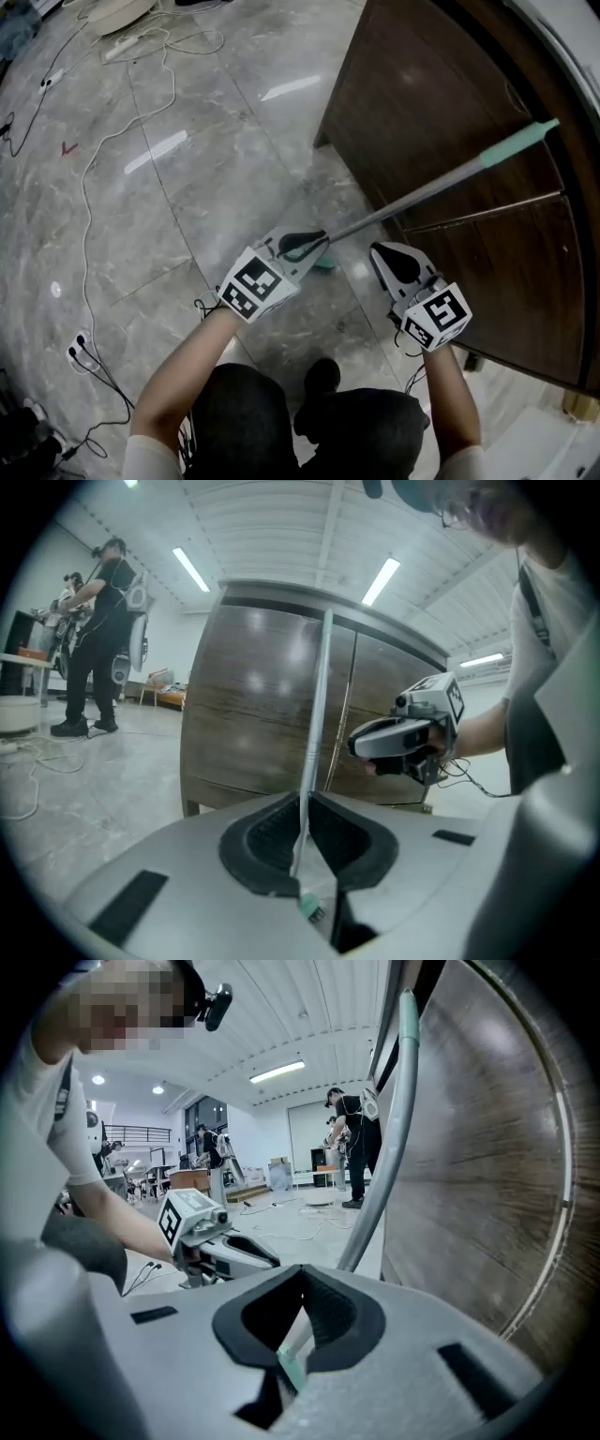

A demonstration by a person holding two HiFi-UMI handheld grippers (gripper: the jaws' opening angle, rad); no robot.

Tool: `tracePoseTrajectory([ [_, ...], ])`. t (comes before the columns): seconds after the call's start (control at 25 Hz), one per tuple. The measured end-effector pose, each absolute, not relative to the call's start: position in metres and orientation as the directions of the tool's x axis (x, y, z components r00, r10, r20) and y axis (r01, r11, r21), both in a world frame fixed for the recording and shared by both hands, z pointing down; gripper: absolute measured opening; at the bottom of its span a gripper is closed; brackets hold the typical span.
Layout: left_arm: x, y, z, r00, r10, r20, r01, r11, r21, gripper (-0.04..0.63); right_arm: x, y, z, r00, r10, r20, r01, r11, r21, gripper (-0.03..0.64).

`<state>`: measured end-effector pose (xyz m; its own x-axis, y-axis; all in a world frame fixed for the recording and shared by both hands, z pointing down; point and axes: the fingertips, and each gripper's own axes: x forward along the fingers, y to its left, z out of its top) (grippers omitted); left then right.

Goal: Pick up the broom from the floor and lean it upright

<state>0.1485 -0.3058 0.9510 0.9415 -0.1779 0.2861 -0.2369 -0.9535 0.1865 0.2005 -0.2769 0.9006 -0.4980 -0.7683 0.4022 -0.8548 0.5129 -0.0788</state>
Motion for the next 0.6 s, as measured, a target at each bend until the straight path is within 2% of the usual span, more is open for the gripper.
tracePoseTrajectory([
  [0.24, 0.119, -0.282, 0.918, 0.913, -0.184, 0.364, -0.272, -0.940, 0.207, 0.017, 0.185, -0.268, 0.866, -0.516, -0.735, 0.439, -0.846, 0.518, -0.126, 0.000],
  [0.4, 0.098, -0.269, 0.855, 0.888, -0.241, 0.392, -0.338, -0.919, 0.202, 0.009, 0.183, -0.251, 0.816, -0.522, -0.705, 0.481, -0.844, 0.509, -0.170, 0.000],
  [0.6, 0.066, -0.255, 0.763, 0.875, -0.271, 0.402, -0.400, -0.872, 0.283, 0.008, 0.173, -0.233, 0.732, -0.514, -0.688, 0.513, -0.851, 0.487, -0.199, 0.000],
])
